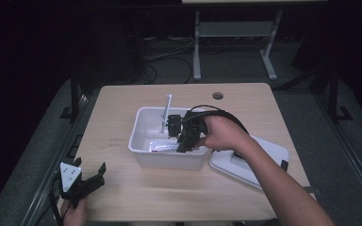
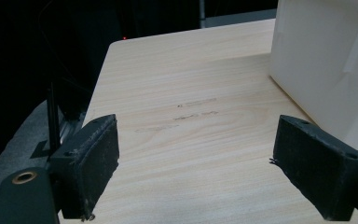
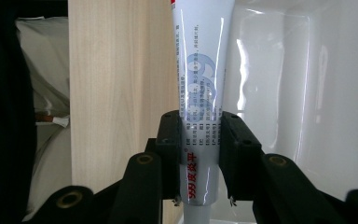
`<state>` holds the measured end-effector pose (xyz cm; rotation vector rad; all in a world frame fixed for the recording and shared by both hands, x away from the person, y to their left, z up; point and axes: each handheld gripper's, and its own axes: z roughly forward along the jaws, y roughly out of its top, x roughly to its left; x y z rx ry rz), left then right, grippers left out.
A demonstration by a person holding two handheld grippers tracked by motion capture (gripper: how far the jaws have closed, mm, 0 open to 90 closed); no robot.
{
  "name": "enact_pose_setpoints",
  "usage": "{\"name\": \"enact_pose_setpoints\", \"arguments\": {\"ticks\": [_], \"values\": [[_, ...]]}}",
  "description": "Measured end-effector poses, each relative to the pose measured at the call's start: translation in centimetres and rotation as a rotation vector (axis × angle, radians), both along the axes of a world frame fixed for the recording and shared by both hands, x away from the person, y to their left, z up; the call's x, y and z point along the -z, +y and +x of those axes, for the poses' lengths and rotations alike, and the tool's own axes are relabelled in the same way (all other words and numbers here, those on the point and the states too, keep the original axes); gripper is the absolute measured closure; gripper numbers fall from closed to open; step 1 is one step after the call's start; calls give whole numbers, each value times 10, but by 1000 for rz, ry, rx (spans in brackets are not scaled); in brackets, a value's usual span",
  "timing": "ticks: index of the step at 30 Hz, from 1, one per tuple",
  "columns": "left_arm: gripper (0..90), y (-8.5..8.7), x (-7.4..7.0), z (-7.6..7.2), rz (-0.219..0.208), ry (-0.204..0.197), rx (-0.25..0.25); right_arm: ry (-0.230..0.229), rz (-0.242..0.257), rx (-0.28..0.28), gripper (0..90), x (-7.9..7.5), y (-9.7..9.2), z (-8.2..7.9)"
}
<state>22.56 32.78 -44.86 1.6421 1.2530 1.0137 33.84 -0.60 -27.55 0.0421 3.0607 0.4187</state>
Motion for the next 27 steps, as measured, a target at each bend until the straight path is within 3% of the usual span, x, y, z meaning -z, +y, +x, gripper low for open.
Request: {"name": "enact_pose_setpoints", "arguments": {"ticks": [27], "values": [[136, 0, 0, 0, -3, -4, -1, 33, -3, 47, 704, 13, 0, 22]]}}
